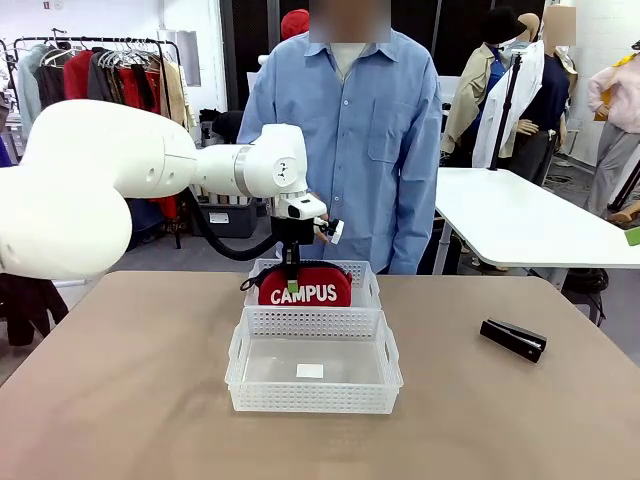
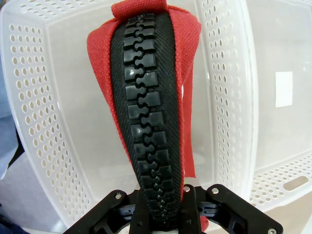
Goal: Distribute items into two baskets.
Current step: Place the picked Pencil pouch into the Organizing basket as instructed by the person.
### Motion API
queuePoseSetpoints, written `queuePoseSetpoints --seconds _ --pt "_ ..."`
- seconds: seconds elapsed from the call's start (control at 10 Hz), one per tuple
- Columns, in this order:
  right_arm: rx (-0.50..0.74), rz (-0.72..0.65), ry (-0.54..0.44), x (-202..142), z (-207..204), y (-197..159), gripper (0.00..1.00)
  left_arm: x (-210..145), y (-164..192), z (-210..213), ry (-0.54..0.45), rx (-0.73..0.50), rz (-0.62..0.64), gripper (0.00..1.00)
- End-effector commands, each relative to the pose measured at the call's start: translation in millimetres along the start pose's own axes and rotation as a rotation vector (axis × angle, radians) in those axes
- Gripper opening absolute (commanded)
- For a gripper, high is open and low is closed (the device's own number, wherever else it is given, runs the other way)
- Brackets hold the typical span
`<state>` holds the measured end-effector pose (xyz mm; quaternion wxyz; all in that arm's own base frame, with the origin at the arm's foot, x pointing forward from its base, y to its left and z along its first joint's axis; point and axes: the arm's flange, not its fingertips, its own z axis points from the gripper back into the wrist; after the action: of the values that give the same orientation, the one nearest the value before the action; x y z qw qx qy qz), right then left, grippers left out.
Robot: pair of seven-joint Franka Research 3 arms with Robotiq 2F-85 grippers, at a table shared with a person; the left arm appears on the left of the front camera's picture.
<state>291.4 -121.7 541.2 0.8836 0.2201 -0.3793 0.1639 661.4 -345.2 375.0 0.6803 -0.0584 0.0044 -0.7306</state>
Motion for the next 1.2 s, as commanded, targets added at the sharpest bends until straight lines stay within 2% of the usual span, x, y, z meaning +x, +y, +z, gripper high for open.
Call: queuePoseSetpoints --seconds 0.0,0.5,0.6,1.0,1.1 --pt "0.016 0.0 -0.011 -0.2 0.9 -0.6 1.0 3.8 7.8 0.8 0.017 0.01 -0.026 0.0" --pt "0.016 0.0 -0.011 -0.2 0.9 -0.6 1.0 5.8 10.0 -4.6 0.012 -0.01 -0.018 0.0" --pt "0.016 0.0 -0.011 -0.2 0.9 -0.6 1.0 6.1 9.7 -5.7 0.011 -0.021 -0.015 0.12" --pt "0.016 0.0 -0.011 -0.2 0.9 -0.6 1.0 6.6 9.2 1.2 0.0 -0.044 -0.01 0.86" --pt "0.016 0.0 -0.011 -0.2 0.9 -0.6 1.0 6.4 8.6 8.0 -0.018 -0.05 0.01 1.0"
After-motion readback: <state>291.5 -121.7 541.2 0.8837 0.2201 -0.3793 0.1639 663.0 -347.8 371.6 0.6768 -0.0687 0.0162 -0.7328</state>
